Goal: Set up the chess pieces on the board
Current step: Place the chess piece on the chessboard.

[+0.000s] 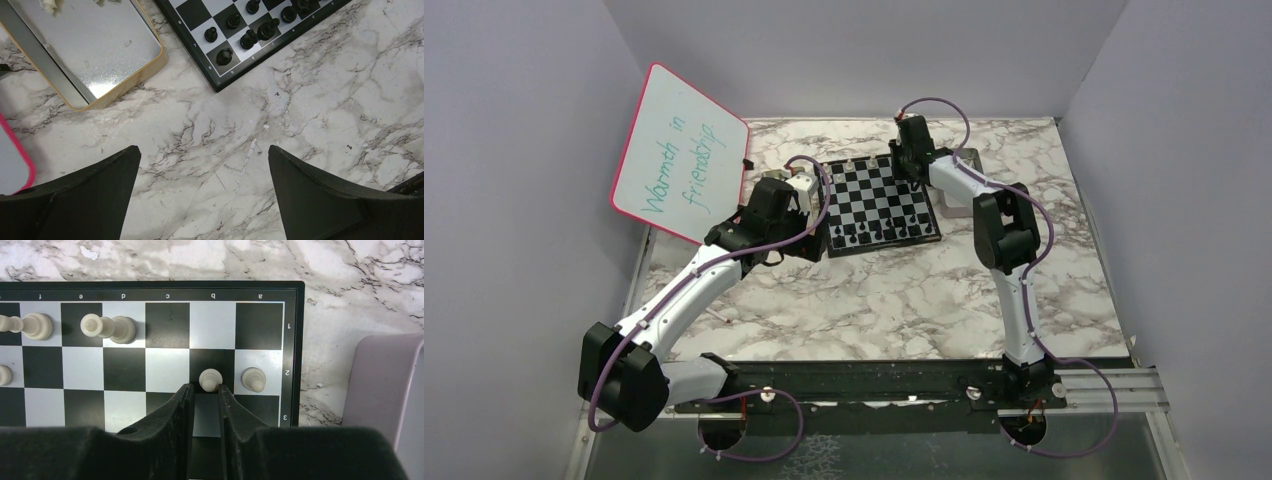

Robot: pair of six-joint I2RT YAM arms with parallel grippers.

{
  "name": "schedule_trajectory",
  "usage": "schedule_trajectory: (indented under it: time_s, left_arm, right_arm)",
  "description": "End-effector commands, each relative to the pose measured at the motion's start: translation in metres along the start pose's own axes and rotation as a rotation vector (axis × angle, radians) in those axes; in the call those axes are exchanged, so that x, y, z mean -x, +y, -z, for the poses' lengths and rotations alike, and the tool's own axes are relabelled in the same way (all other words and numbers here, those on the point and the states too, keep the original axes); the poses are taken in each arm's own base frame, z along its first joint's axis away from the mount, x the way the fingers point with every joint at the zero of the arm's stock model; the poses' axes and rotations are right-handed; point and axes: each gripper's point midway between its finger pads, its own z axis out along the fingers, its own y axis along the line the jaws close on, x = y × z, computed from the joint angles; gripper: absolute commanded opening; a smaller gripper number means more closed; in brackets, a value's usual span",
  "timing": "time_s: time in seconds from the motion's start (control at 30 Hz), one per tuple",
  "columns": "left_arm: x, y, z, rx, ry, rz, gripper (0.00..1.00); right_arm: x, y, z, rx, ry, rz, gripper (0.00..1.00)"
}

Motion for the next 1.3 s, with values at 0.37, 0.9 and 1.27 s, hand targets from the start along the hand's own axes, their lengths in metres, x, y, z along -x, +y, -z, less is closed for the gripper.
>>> schedule_trajectory:
  time_s: [0.37,0.9,1.27]
  left_arm:
    - [0.001,-0.003,0.002,-0.01,-0.01,-0.001,0.99]
    - [-0.003,0.016,-0.003,0.101,0.014,0.029,0.99]
    - [0.033,0.027,-0.005,0.152,-0.049,0.106,0.95]
  right_arm:
    - [-0.014,0.006,-0.014,0.022,0.041,-0.014,0.27]
    - [0.043,0.012,0.05,0.054,-0.046,-0.049,0.31]
    - [0.062,0.033,0.171,0.245,-0.156,-0.115,0.43]
